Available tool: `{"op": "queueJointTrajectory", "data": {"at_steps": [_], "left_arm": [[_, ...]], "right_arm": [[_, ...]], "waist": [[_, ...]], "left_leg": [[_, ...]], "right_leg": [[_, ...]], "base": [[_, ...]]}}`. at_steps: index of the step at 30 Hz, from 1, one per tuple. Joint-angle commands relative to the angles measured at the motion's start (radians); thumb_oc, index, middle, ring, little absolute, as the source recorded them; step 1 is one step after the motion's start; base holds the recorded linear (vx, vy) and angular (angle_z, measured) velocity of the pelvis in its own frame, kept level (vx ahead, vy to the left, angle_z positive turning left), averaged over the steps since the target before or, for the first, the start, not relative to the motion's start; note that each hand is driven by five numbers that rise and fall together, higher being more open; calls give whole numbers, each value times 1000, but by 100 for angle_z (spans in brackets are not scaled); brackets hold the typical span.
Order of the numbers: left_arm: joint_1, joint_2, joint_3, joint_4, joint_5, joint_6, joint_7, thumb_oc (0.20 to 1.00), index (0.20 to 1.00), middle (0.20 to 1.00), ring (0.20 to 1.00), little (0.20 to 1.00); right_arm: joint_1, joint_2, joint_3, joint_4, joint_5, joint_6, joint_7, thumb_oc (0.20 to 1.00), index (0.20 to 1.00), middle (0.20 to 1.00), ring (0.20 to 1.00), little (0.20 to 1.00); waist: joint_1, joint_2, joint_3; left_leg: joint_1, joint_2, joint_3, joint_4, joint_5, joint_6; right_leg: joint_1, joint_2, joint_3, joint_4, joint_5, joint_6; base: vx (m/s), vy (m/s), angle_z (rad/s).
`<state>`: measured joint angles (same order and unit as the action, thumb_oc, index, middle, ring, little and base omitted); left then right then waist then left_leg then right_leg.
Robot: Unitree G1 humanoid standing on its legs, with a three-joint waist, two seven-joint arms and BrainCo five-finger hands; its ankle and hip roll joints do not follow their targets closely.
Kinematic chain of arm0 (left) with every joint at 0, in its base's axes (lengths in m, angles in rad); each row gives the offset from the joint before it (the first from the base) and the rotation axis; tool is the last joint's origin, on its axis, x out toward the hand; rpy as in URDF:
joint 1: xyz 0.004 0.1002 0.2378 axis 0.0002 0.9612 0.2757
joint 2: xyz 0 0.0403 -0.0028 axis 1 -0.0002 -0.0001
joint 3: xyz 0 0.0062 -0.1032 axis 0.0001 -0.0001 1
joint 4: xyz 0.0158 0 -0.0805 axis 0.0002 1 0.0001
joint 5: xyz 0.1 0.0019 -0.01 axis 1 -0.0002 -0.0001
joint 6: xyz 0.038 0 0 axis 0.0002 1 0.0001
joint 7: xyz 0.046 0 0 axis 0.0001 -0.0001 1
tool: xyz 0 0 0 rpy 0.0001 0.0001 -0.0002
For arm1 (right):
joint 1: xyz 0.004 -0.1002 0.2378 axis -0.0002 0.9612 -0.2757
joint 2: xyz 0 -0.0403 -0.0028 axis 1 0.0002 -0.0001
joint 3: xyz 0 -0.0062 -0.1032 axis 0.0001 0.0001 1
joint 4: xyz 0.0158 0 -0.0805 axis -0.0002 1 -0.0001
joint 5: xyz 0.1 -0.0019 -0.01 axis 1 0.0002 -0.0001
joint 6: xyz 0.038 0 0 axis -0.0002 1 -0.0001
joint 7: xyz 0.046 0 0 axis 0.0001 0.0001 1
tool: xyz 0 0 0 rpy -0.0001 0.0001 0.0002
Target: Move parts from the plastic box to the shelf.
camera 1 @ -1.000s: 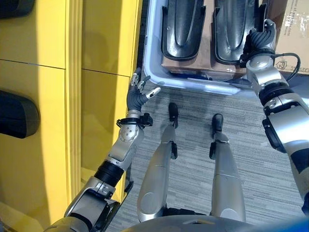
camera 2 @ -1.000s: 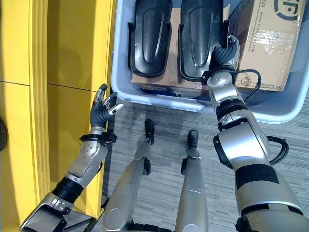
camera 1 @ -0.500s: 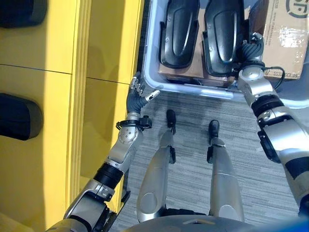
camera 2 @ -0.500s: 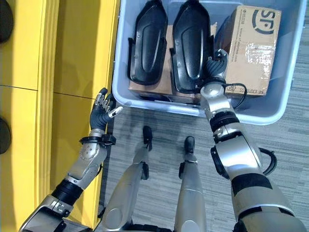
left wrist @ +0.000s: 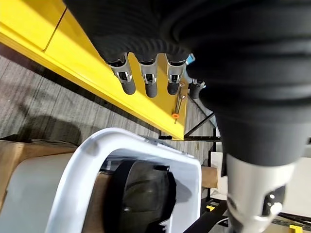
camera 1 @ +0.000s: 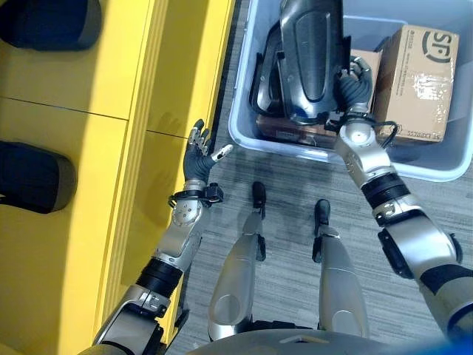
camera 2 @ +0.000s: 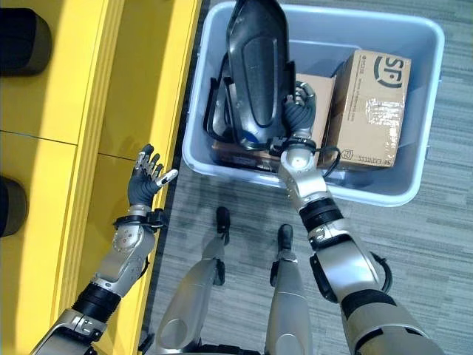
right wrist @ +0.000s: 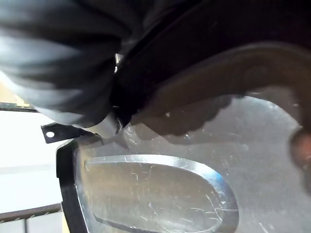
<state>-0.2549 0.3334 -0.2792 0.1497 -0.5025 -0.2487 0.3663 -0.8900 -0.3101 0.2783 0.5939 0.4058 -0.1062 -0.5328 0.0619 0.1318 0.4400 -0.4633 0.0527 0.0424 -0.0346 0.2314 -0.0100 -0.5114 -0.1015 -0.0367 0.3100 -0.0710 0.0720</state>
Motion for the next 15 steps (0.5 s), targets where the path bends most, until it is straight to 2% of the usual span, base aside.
{"op": "queueJointTrajectory", "data": {"at_steps": [1,6,8,11,14,15], "left_arm": [[13,37,5,-13,4,-24,-15,1000,1000,1000,1000,1000],[64,35,38,-23,11,-10,-38,1000,1000,1000,1000,1000],[111,30,67,-24,16,2,-60,1000,1000,1000,1000,1000],[157,22,90,-34,22,8,-78,1000,1000,1000,1000,1000],[195,16,116,-34,29,17,-96,1000,1000,1000,1000,1000],[218,14,135,-31,37,21,-111,1000,1000,1000,1000,1000]], "right_arm": [[54,24,-54,-107,-49,-112,12,200,200,200,200,200],[203,44,-59,-273,-35,-134,68,200,200,200,200,200],[341,55,-55,-394,-26,-143,127,200,200,200,200,200],[450,62,-45,-466,3,-148,184,200,200,200,200,200],[544,45,-57,-529,27,-144,232,200,200,200,200,200],[595,17,-80,-570,-7,-136,246,200,200,200,200,200]], "waist": [[8,-53,-110],[-10,-71,-141],[-25,-86,-169],[-35,-93,-193],[-45,-96,-220],[-53,-98,-238]], "left_leg": [[86,-36,-92,1,-124,-17],[127,-27,-95,-2,-131,-18],[164,-19,-102,-8,-135,-18],[195,-15,-104,-24,-133,-20],[225,-10,-110,-45,-122,-29],[241,-6,-123,-52,-119,-34]], "right_leg": [[114,-7,-30,-134,60,12],[150,-8,-36,-131,50,10],[184,-7,-40,-135,44,11],[214,-10,-42,-145,41,13],[241,-11,-53,-146,32,13],[259,-7,-65,-136,19,11]], "base": [[26,-24,6],[24,-16,4],[46,-37,9],[16,-9,3],[18,-15,6],[13,-27,9]]}}
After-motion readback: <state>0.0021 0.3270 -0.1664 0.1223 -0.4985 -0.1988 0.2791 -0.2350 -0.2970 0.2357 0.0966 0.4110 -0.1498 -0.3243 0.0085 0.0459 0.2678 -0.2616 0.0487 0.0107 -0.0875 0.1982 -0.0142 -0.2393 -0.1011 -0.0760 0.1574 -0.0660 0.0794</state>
